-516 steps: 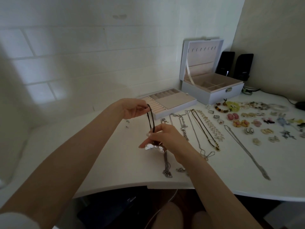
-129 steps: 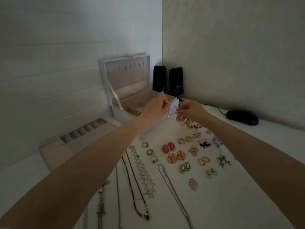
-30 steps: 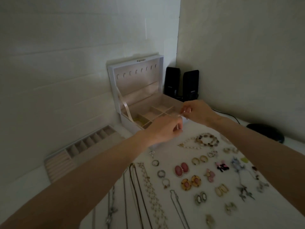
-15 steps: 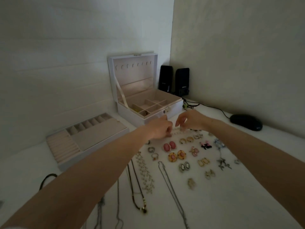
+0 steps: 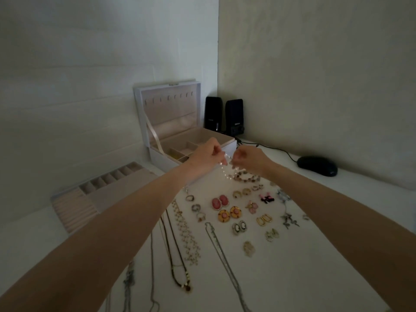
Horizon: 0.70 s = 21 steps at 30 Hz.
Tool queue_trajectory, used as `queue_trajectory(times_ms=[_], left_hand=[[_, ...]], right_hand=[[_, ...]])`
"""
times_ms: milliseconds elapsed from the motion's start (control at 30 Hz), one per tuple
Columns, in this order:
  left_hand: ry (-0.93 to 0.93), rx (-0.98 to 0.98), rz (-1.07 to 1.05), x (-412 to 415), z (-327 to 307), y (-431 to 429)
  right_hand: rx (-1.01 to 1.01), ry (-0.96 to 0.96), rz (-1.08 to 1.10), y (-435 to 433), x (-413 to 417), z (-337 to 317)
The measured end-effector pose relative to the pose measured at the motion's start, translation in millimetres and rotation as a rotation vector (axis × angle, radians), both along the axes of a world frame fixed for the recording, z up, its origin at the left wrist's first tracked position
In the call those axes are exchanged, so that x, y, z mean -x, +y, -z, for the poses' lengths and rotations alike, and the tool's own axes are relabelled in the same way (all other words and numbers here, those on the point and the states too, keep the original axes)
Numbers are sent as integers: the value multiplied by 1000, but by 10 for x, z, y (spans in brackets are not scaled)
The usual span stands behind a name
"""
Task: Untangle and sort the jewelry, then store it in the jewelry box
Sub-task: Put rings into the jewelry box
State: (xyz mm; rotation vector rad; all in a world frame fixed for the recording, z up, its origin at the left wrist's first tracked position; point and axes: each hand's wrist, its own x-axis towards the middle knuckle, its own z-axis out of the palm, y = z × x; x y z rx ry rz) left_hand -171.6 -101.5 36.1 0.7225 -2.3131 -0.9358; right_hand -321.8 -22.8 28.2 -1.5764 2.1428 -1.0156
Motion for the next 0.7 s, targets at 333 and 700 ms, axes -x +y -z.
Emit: queue_trajectory(times_ms=[333,700], left_hand=[[196,-212,-105,-44,-218,-118],[-44,60,-324,-152,-374,-819]], right_hand=[[139,-326,-21,-99,-27,-204],[178,-306,-83,-839,-173,-355]])
